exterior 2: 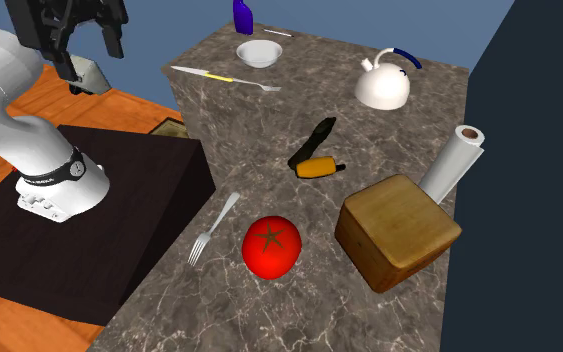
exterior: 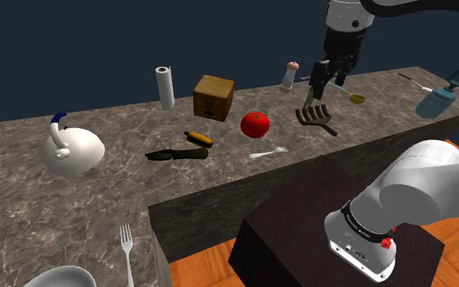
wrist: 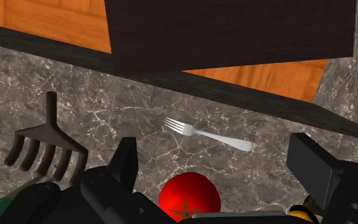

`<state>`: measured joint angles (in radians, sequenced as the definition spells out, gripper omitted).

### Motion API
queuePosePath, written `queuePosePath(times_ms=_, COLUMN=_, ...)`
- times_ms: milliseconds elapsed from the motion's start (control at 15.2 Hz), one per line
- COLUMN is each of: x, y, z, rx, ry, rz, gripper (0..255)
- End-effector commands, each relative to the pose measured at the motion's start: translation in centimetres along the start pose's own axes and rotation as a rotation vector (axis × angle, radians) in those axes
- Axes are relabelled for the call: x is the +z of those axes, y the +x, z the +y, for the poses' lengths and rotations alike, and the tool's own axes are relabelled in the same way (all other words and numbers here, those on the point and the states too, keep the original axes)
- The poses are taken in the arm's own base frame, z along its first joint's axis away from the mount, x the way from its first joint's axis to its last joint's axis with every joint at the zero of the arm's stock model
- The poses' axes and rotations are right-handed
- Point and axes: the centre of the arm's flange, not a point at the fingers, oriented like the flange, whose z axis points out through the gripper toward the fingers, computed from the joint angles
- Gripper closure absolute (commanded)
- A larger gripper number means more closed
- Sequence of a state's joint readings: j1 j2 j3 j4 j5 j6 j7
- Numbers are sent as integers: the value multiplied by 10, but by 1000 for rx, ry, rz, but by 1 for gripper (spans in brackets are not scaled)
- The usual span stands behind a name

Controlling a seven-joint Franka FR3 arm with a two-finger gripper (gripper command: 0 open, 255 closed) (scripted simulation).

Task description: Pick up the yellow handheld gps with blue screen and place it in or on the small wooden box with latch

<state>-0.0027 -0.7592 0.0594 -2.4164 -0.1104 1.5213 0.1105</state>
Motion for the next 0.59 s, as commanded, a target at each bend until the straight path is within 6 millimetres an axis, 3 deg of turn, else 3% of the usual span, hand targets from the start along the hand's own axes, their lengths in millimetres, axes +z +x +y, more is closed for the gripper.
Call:
queuePosePath(times_ms=0, x=0, y=0, z=0, rx=0, ry=0, rz=0, gripper=0)
queuePosePath(times_ms=528, x=56, y=66, z=-57, rx=-50, ry=-35, rz=46, gripper=0)
